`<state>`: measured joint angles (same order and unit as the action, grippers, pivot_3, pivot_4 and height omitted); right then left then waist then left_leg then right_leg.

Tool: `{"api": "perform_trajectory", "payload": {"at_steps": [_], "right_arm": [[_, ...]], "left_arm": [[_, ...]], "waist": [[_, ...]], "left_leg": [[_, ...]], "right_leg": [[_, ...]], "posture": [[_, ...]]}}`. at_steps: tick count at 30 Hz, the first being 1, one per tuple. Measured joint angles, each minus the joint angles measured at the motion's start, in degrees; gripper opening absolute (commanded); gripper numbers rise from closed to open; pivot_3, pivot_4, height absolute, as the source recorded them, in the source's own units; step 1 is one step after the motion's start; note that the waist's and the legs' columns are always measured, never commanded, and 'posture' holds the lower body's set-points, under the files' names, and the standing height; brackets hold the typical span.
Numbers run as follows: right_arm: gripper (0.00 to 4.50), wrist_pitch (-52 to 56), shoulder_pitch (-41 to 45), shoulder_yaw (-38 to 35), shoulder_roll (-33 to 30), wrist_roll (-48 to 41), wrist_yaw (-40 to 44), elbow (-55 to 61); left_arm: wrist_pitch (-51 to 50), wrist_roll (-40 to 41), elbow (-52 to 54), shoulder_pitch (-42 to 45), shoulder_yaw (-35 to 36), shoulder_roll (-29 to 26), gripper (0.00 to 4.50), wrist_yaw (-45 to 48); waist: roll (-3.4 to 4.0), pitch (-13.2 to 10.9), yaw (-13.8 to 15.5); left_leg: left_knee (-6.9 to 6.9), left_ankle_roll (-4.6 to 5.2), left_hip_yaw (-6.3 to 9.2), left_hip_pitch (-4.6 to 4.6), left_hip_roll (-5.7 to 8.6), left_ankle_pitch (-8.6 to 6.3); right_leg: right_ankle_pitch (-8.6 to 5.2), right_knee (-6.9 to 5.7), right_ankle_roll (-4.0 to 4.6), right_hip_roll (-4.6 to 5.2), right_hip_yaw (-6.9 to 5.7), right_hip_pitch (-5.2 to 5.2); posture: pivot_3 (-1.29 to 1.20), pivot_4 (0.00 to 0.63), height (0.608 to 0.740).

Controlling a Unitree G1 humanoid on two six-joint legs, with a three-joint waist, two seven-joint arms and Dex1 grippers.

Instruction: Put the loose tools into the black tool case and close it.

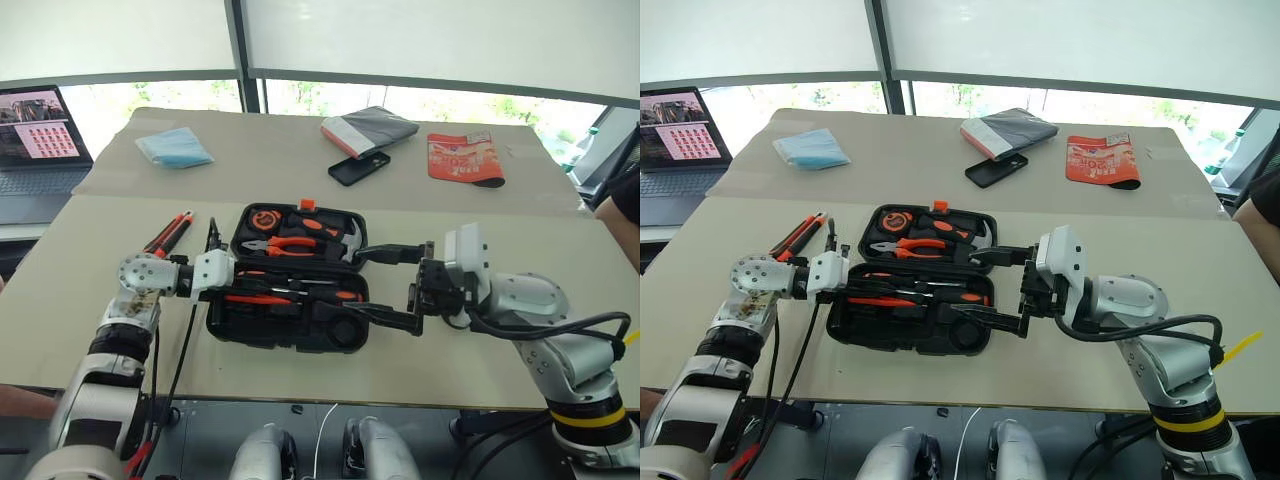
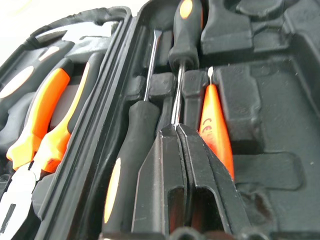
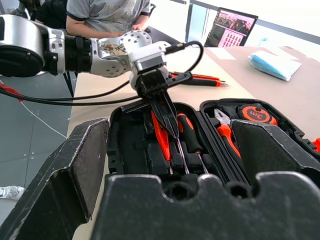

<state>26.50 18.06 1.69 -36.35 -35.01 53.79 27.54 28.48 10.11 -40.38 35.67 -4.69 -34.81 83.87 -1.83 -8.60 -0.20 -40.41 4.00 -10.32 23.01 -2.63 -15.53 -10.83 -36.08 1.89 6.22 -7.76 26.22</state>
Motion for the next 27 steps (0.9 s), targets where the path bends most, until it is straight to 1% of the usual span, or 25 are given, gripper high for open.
{"api": "perform_trajectory", "payload": {"at_steps": [5,7,9,15,17,20,24,27], "right_arm": [[4.5,0.0,0.0,0.0,0.0,0.0,0.18,-0.01],[4.5,0.0,0.0,0.0,0.0,0.0,0.25,-0.01],[4.5,0.0,-0.01,0.0,0.0,0.0,0.32,-0.01],[4.5,0.01,-0.29,-0.02,-0.04,-0.01,0.37,0.0],[4.5,0.01,-0.32,-0.04,-0.05,-0.02,0.31,0.0],[4.5,0.01,-0.34,-0.04,-0.05,-0.03,0.2,0.0],[4.5,0.01,-0.55,-0.16,-0.09,-0.03,0.2,0.0],[4.5,0.01,-1.28,-0.28,-0.29,-0.01,0.32,0.0]], "left_arm": [[-2.5,3.35,2.62,-1.17,1.24,0.53,0.06,0.3],[-2.86,3.51,3.89,-1.38,1.27,0.14,0.06,0.97],[-2.77,3.14,4.14,-2.25,0.98,-0.98,0.06,1.67],[-2.78,1.59,3.93,-2.35,0.73,-1.68,0.06,0.83],[-3.6,0.54,3.82,-2.04,0.18,-1.75,0.06,-0.26],[-4.55,-0.53,3.73,-1.91,-0.62,-1.75,0.06,-1.37],[-5.81,-1.11,4.7,-2.02,-2.13,-2.09,0.06,-0.8],[-8.68,-1.42,5.76,-2.09,-2.73,-2.9,0.06,-1.19]], "waist": [[0.0,0.0,0.09],[0.0,0.0,0.14],[0.0,0.0,0.18],[0.02,0.01,0.17],[0.15,0.09,0.24],[0.48,0.28,0.28],[0.5,0.29,-0.06],[0.5,0.3,-0.1]], "left_leg": [[-0.01,-0.04,0.01,0.11,0.01,0.02],[-0.01,-0.07,0.01,0.12,0.02,0.04],[-0.01,-0.07,0.01,0.13,0.03,0.04],[0.0,0.0,0.0,0.01,0.02,0.0],[0.02,0.18,0.01,-0.07,0.02,-0.11],[0.03,0.22,0.01,-0.11,0.01,-0.13],[0.11,0.19,0.01,-0.12,-0.02,-0.13],[0.13,0.14,0.01,-0.14,-0.02,-0.09]], "right_leg": [[0.0,0.01,0.0,-0.01,-0.04,0.06],[0.0,0.02,0.0,-0.03,-0.06,0.06],[0.0,0.03,0.0,-0.03,-0.06,0.06],[0.0,0.01,-0.01,-0.02,-0.03,0.0],[0.0,0.0,-0.01,-0.01,-0.02,-0.06],[0.0,-0.02,-0.01,0.0,0.01,-0.06],[-0.02,0.0,0.02,-0.03,0.04,-0.04],[-0.03,-0.01,0.03,-0.06,0.04,-0.05]], "posture": [[0.0,0.15,0.74],[0.0,0.15,0.74],[0.0,0.15,0.74],[0.0,0.15,0.74],[0.0,0.15,0.74],[0.0,0.15,0.74],[0.0,0.15,0.74],[0.0,0.15,0.74]]}}
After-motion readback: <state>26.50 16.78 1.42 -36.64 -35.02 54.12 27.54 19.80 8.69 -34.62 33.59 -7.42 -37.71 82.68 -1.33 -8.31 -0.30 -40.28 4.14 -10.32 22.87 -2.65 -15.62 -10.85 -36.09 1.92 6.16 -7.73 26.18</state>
